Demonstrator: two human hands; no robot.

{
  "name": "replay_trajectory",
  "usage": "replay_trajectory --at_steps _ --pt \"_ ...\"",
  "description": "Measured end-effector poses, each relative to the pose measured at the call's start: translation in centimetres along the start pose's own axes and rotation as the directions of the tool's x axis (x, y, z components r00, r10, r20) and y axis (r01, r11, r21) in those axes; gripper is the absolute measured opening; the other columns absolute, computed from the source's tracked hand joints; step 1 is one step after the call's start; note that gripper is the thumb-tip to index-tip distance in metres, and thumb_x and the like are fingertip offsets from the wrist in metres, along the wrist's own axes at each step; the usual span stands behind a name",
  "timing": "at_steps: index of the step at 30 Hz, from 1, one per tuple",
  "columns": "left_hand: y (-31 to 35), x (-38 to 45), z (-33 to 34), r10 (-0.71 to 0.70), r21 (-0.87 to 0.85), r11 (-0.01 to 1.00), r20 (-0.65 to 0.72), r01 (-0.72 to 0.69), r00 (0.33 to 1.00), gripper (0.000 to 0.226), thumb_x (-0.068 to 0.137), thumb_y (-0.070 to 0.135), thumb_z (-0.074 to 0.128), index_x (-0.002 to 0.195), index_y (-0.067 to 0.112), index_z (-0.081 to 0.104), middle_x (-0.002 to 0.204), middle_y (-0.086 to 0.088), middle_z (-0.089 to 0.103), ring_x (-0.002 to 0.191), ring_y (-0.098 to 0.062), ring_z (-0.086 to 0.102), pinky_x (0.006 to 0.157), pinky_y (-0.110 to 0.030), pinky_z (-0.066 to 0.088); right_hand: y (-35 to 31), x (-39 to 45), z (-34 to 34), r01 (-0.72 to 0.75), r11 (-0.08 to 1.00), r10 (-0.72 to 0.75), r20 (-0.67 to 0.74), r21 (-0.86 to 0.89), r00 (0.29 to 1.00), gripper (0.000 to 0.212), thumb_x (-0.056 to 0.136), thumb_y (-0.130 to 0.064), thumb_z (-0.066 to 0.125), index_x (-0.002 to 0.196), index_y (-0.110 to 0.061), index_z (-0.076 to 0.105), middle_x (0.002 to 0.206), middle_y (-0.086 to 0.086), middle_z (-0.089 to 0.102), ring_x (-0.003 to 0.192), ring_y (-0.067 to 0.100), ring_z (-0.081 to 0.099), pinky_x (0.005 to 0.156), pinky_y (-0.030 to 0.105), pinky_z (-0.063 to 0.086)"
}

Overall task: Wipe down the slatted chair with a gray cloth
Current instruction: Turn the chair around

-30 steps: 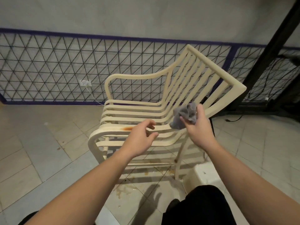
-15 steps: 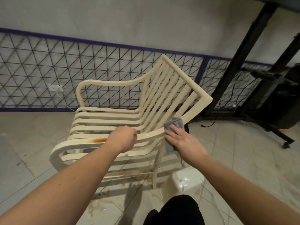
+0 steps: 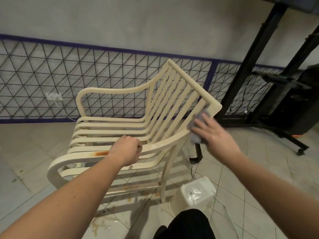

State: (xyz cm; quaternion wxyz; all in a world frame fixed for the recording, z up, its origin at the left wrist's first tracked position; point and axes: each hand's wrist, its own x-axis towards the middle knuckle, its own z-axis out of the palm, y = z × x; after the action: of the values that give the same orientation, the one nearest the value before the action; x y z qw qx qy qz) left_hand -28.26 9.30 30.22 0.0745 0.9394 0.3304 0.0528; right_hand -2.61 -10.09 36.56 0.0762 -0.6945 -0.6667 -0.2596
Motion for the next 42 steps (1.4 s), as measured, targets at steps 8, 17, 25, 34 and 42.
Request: replay_trajectory --at_steps 8,17,25,34,42 --pt "-0.6 0.2 0.4 -0.040 -0.043 0.998 0.016 0.041 0.999 0.026 0.086 0.033 0.059 0.063 0.022 0.051 0.065 0.006 0.058 0.073 -0.024 0.057 0.055 -0.032 0.044 -5.7 -0.2 4.6 0.141 0.983 -0.160 0.166 0.117 0.973 0.059 0.081 -0.028 0.076 0.137 -0.023 0.058 0.146 0.001 0.053 0.142 0.027 0.039 0.120 0.042 0.026" --pt "-0.7 0.1 0.6 -0.042 -0.105 0.993 0.070 0.049 0.997 0.021 0.090 0.038 0.059 0.072 0.033 0.050 0.089 0.009 0.066 0.088 -0.024 0.063 0.067 -0.033 0.052 -5.6 2.3 4.5 0.027 0.999 -0.034 0.209 0.038 0.977 0.047 0.093 -0.013 0.056 0.140 -0.017 0.047 0.153 0.011 0.041 0.145 0.027 0.031 0.120 0.034 0.001" --pt "-3.2 -1.2 -0.7 -0.009 -0.052 0.999 0.077 0.013 0.997 0.058 0.083 0.050 0.071 0.136 0.032 0.056 0.131 0.011 0.063 0.119 -0.017 0.059 0.097 -0.040 0.052 -11.5 3.3 7.2 0.137 0.954 -0.203 0.241 0.267 0.949 0.056 0.092 -0.003 0.057 0.145 -0.015 0.046 0.151 0.005 0.046 0.142 0.023 0.036 0.121 0.029 0.008" --pt "-7.1 -3.6 -2.3 -0.075 -0.022 0.997 0.087 0.077 0.993 0.054 0.082 0.050 0.069 0.132 0.031 0.061 0.128 0.007 0.066 0.115 -0.019 0.061 0.094 -0.041 0.054 -9.4 4.8 5.3 -0.099 0.938 0.002 0.280 0.332 0.960 0.054 0.093 -0.014 0.061 0.144 -0.024 0.047 0.136 0.000 0.058 0.120 0.022 0.055 0.103 0.037 0.046" --pt "-8.9 -4.7 -2.5 -0.115 -0.029 0.992 0.113 0.119 0.987 0.059 0.079 0.050 0.072 0.134 0.034 0.058 0.128 0.011 0.064 0.115 -0.016 0.060 0.094 -0.041 0.054 -13.6 4.3 5.3 -0.013 0.826 -0.127 0.208 0.563 0.970 0.055 0.084 0.006 0.058 0.124 -0.031 0.061 0.125 -0.009 0.064 0.114 0.015 0.059 0.094 0.038 0.053"
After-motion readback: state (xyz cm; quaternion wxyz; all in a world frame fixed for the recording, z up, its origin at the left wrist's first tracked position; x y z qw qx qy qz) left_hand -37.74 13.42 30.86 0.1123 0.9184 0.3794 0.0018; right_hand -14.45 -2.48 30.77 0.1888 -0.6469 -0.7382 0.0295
